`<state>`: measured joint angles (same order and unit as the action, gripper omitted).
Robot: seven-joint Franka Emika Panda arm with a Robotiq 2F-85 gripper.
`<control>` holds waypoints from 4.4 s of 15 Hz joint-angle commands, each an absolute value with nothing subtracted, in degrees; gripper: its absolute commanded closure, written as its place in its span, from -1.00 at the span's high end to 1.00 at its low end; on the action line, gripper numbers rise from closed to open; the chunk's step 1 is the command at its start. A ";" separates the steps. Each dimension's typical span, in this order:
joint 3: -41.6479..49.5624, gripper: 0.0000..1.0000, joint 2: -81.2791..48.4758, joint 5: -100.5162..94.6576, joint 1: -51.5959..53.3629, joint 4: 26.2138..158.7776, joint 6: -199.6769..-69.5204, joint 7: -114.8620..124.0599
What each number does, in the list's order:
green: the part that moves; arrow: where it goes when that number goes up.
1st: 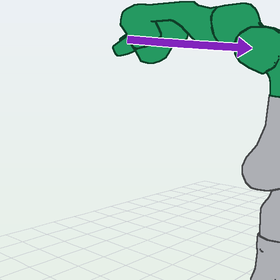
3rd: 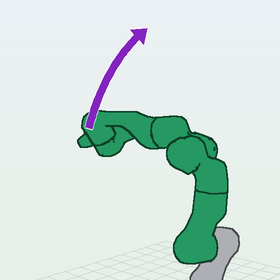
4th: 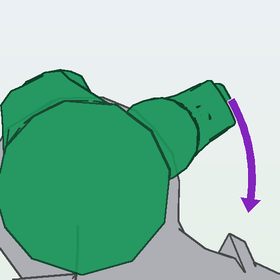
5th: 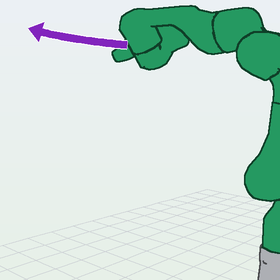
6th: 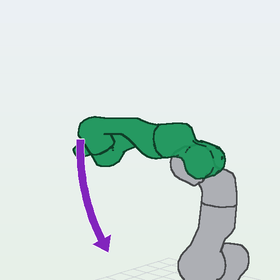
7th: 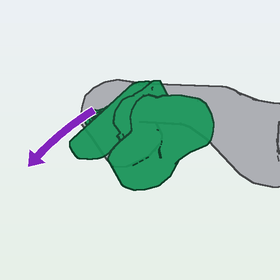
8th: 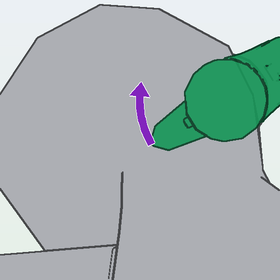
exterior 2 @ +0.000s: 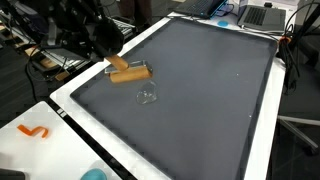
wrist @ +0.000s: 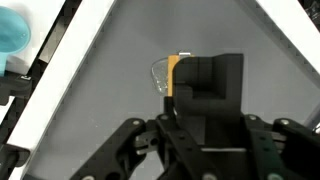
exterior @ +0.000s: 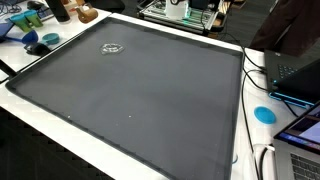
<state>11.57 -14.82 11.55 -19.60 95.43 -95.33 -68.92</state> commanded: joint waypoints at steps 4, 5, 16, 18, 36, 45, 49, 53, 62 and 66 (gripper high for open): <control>10.56 -0.52 -12.36 12.35 -19.37 98.70 -96.47 -72.07; 10.40 -0.52 -11.89 12.24 -19.19 99.36 -96.52 -72.63; 9.66 -0.52 -4.99 8.30 -15.28 110.74 -103.56 -72.51; 9.54 -0.52 -3.39 6.05 -14.14 113.78 -105.94 -71.65; 4.41 -0.52 1.77 -21.36 -5.00 130.83 -116.42 -63.06; 4.16 -0.02 0.10 -20.32 -4.67 130.51 -118.26 -63.19; 3.92 -0.52 -2.12 -21.45 -4.47 130.27 -120.33 -65.31; 3.88 -0.52 -3.51 -22.72 -4.62 130.71 -125.88 -65.77; 3.99 -0.52 -7.53 -24.38 -5.01 129.88 -131.28 -68.49; 4.15 -0.52 -8.66 -24.47 -5.25 129.09 -132.02 -69.36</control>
